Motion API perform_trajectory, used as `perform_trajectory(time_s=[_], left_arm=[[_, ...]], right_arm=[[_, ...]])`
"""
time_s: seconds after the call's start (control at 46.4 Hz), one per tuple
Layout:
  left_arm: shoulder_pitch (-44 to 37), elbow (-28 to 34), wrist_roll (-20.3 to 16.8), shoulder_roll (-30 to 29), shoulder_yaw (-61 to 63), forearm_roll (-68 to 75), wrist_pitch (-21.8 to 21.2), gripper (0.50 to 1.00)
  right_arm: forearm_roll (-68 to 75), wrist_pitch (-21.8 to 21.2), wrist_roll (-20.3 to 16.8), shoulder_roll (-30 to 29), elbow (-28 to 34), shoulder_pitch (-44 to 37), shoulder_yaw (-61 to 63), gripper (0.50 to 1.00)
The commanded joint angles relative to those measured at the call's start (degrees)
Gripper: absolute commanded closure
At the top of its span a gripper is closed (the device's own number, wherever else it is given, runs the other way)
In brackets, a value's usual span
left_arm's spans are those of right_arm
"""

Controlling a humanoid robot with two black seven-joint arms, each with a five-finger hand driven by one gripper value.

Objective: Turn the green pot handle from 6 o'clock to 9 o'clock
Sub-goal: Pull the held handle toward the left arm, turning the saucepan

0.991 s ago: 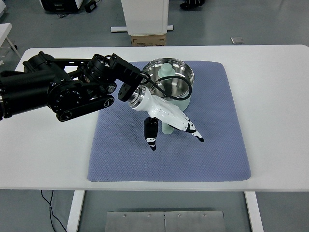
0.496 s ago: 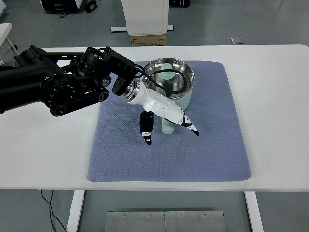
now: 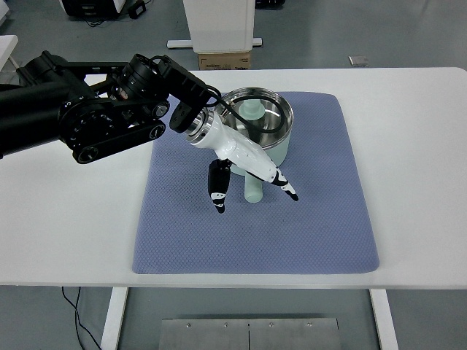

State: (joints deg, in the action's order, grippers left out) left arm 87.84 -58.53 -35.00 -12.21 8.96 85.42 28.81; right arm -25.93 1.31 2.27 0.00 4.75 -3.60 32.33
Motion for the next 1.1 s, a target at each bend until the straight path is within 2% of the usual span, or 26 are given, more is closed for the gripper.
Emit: perform_trajectory(time_s=[0.0,0.237,1.077], left_arm=[[0.6,0.0,0.0,0.0,0.0,0.1,1.1,0.500],[1.3,0.0,0.0,0.1,0.3,0.3,3.6,0.500],[2.6,0.1,0.0,1.1,1.6,6.5,3.6,0.500]], right_arm=[[0.0,-0.1,0.0,0.0,0.0,0.0,0.0,0.500],[0.0,0.0,0.0,0.0,0.0,0.0,0.0,0.500],[0.0,0.0,0.1,0.0,0.0,0.0,0.0,0.500]])
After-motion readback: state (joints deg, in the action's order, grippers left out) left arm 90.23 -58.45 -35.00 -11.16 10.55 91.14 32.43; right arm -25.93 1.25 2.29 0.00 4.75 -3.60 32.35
